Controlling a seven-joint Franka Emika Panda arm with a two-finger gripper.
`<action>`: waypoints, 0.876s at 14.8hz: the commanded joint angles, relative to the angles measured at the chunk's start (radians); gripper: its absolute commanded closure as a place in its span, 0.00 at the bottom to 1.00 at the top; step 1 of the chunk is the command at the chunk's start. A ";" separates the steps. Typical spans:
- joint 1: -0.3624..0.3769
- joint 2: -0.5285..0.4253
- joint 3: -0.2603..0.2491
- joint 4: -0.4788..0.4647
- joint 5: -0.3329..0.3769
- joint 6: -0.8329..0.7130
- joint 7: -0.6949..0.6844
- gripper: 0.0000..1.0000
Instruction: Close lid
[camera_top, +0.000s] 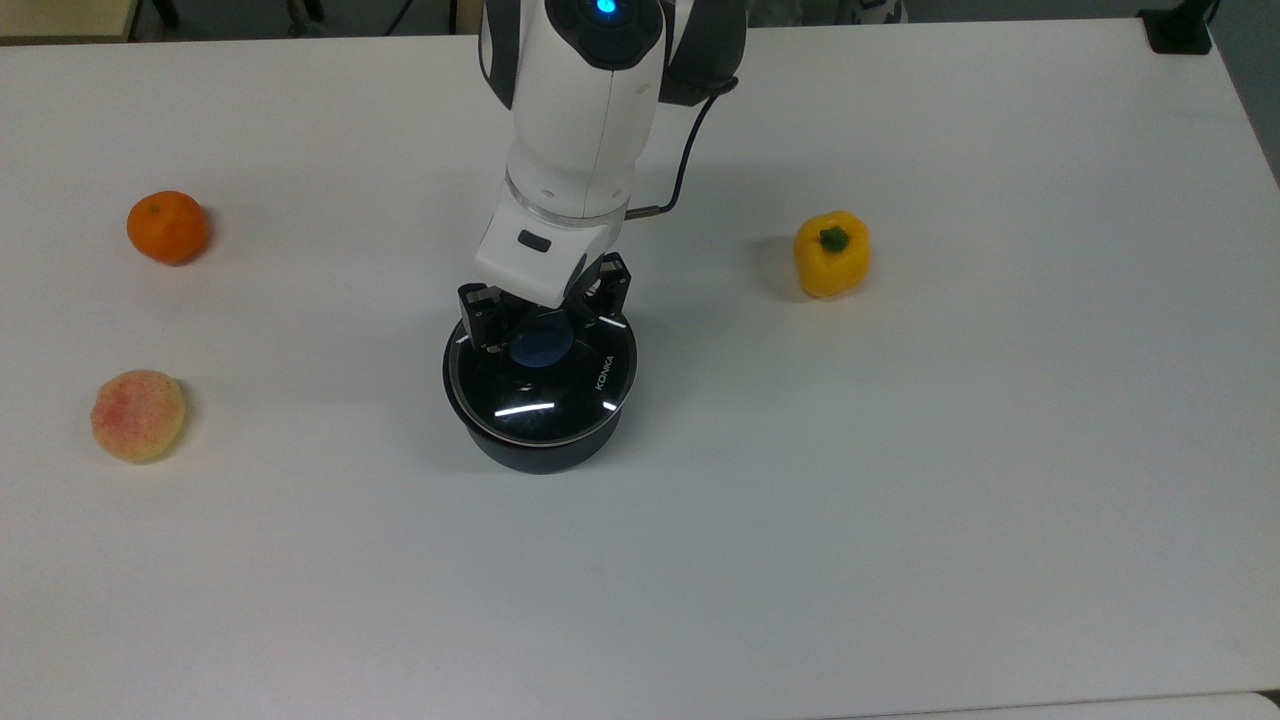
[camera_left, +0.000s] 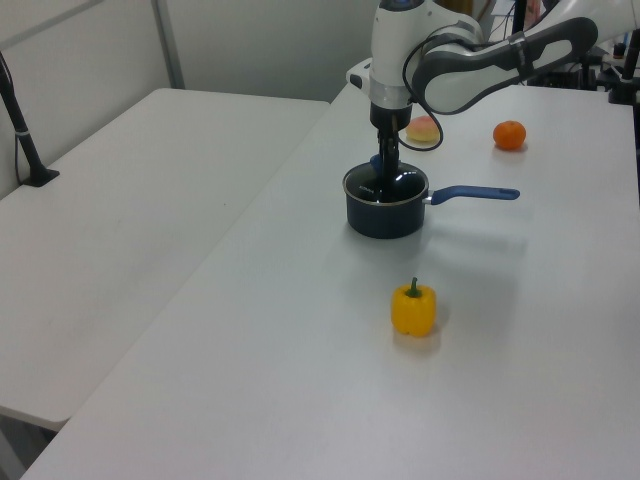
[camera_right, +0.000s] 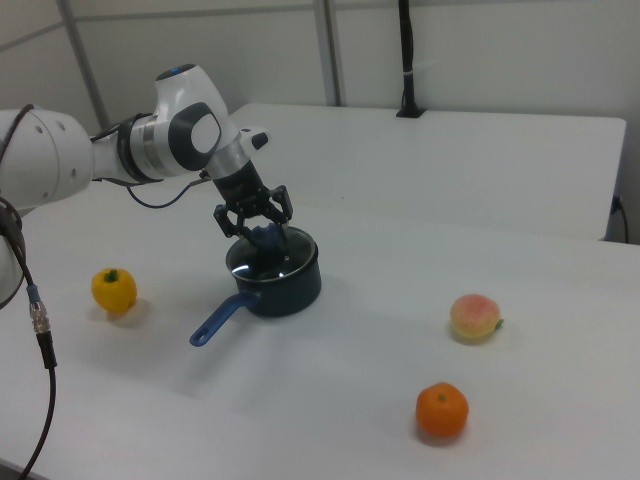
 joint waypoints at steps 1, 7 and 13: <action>0.015 0.012 -0.023 0.011 -0.022 0.019 -0.007 0.72; 0.014 -0.003 -0.023 0.008 -0.024 0.018 0.016 0.00; 0.018 -0.213 -0.021 -0.123 0.004 -0.043 0.192 0.00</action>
